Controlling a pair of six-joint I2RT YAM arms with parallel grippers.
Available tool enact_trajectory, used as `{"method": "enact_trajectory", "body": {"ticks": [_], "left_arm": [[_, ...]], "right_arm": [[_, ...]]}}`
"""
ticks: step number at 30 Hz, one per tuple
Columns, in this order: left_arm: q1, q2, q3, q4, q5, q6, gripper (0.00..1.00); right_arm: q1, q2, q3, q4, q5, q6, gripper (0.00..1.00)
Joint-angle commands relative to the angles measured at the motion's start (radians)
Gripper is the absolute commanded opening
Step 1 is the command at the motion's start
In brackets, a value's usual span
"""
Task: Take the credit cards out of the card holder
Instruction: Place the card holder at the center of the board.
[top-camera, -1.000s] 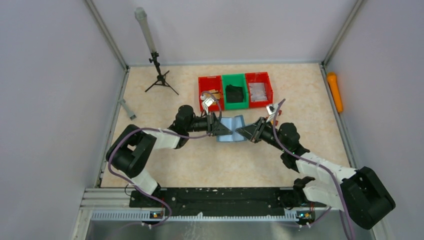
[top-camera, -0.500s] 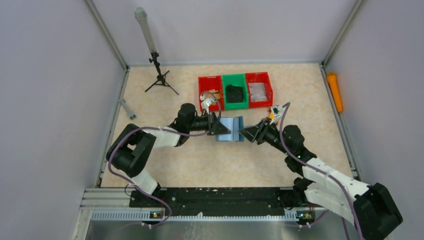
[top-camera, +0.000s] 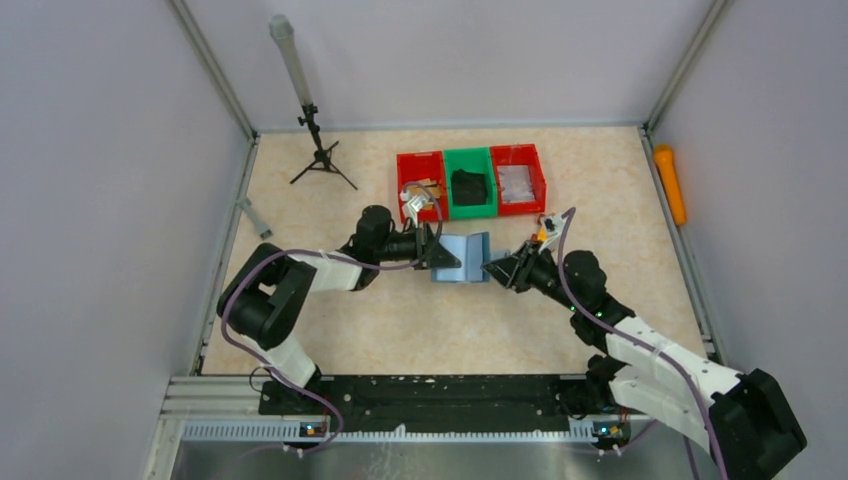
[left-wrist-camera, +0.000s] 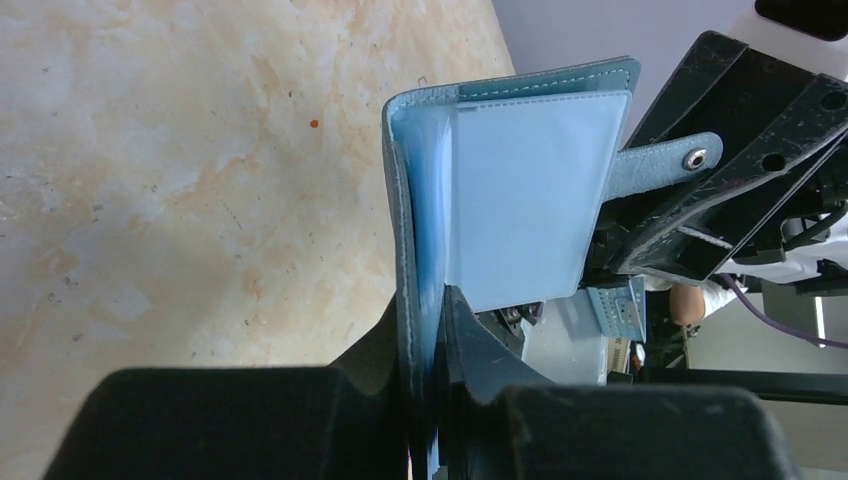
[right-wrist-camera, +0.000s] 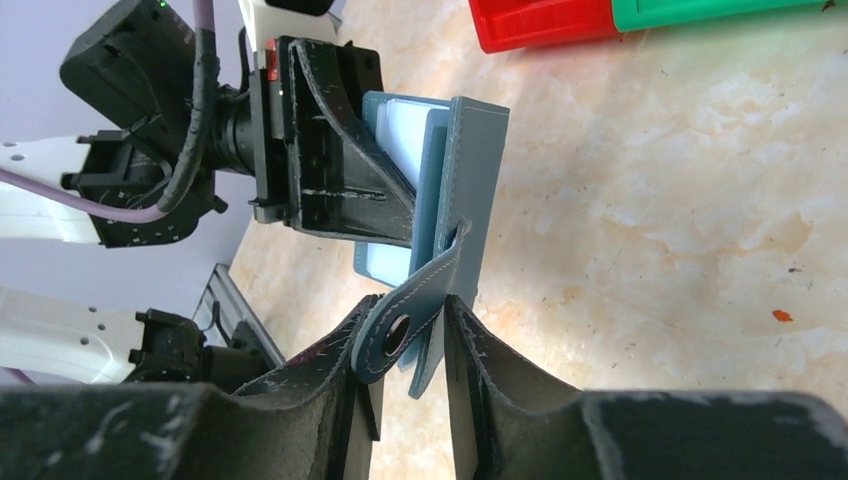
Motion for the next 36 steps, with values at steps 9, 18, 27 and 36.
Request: {"method": "enact_trajectory", "body": {"ticks": [9, 18, 27, 36], "left_arm": [[-0.019, 0.019, 0.052, 0.047, 0.036, 0.000, 0.00], [-0.052, 0.032, 0.083, 0.014, 0.049, 0.029, 0.00], [-0.053, 0.034, 0.127, -0.142, 0.034, 0.111, 0.35], [-0.053, 0.064, 0.136, -0.124, 0.074, 0.094, 0.39]], "right_arm": [[0.011, 0.103, 0.033, 0.105, -0.073, 0.014, 0.09], [0.011, 0.209, 0.061, 0.182, -0.159, 0.039, 0.04], [0.011, 0.108, 0.082, -0.044, 0.033, -0.037, 0.00], [0.011, 0.125, 0.103, -0.172, 0.029, -0.100, 0.00]]}}
